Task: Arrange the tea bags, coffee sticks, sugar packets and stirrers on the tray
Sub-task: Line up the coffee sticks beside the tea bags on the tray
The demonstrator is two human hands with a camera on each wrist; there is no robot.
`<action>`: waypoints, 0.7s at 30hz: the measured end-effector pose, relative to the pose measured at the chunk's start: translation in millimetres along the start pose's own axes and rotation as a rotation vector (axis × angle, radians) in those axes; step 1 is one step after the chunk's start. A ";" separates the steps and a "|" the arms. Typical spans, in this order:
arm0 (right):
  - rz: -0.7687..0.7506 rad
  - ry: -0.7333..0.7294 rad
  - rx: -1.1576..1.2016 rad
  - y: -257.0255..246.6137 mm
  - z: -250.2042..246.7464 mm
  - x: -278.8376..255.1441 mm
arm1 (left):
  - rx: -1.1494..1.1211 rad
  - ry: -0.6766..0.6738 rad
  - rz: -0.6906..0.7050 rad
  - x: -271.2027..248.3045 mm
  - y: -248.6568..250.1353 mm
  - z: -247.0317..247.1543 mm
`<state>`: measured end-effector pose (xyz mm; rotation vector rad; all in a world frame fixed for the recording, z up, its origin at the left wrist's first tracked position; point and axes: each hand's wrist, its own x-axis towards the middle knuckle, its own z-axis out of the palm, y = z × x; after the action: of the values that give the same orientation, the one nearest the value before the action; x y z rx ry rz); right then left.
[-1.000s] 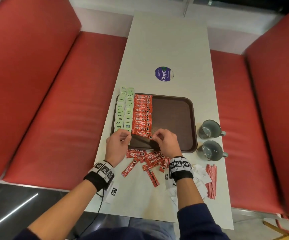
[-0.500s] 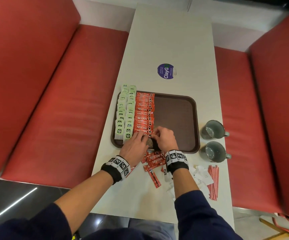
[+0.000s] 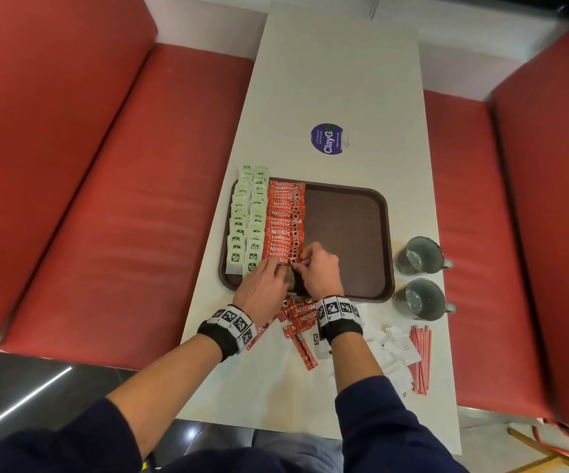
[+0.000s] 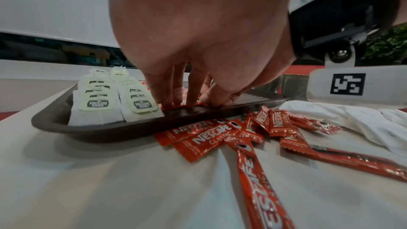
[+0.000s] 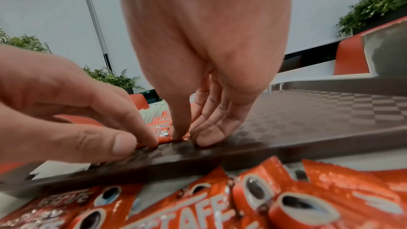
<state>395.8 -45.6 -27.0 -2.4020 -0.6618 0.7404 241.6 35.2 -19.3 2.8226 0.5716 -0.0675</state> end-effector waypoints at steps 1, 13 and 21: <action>0.000 0.003 0.011 -1.2 -0.8 -1.3 | -0.015 -0.005 -0.007 -0.3 -0.6 -0.6; -0.144 -0.183 -0.544 10.8 -14.4 -108.7 | -0.250 -0.093 -0.225 -88.1 -10.1 -6.8; -0.246 -0.150 -0.494 20.1 22.5 -130.3 | -0.178 -0.131 -0.223 -102.8 2.3 12.5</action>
<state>292.7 -128.7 -8.7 -2.6394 -1.3062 0.7183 147.8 -8.8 -20.8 2.5509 0.8156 -0.2292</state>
